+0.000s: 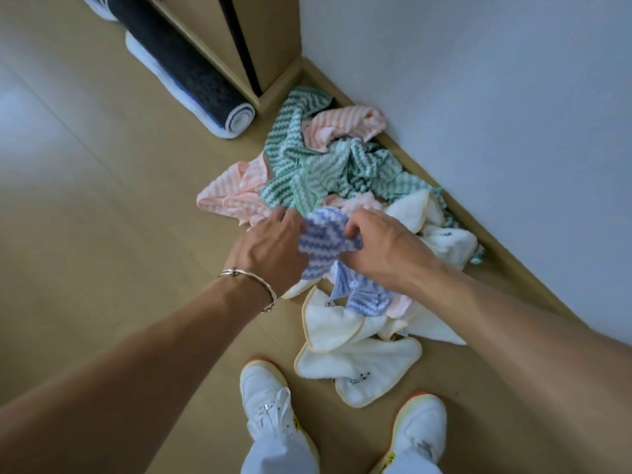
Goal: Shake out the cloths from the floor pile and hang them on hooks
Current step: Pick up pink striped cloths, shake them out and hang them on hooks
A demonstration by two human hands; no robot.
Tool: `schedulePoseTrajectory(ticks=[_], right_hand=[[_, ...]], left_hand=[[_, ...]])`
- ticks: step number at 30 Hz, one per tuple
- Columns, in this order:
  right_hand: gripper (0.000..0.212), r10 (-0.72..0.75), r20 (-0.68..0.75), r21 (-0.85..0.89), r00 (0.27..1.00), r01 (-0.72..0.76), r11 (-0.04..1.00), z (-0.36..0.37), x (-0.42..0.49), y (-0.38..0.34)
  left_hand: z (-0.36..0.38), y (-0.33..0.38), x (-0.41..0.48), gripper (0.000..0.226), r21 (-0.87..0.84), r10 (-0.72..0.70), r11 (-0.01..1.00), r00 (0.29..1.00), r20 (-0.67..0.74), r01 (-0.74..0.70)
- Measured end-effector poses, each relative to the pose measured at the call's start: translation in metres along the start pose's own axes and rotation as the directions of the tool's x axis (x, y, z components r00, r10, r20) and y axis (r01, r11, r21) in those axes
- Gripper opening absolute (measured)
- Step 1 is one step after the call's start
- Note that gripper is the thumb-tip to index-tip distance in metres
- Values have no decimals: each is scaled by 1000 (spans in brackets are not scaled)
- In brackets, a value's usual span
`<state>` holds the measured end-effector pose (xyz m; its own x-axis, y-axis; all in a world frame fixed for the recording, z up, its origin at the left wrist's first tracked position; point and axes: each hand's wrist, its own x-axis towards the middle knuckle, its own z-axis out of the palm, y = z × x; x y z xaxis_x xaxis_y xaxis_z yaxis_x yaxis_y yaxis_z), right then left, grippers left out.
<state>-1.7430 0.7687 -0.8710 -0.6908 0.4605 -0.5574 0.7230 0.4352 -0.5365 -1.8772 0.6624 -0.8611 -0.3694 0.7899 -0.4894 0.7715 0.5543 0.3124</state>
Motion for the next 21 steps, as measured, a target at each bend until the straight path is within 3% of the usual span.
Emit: schedulePoseTrajectory(ticks=[4,6,10,14,20,21], right_hand=[[67,-28,-106,-241,994,1,971,-91,-36,-43],[73,-38,-161,-371,986,-25,928,-134,-56,-61],[32,-88,-246,-535,965,-59,843,-231,-102,-101],[9,-142,-203,-456,969,35,889,-330,-155,-149],[19,-173,-214,-322,961,97,942,-474,-270,-256],[33,-196,-251,-291,948,119,949,-495,-293,-277]], left_hand=[[-94,46,-8,30,-46,160,985,980,-115,-166],[-144,72,-15,31,-55,231,969,963,-137,-240],[-260,119,-37,29,16,324,945,935,-145,-326],[-395,169,-78,20,134,371,925,920,-128,-355],[-586,264,-187,34,294,367,907,909,-195,-303],[-612,279,-206,41,309,354,910,906,-234,-276]])
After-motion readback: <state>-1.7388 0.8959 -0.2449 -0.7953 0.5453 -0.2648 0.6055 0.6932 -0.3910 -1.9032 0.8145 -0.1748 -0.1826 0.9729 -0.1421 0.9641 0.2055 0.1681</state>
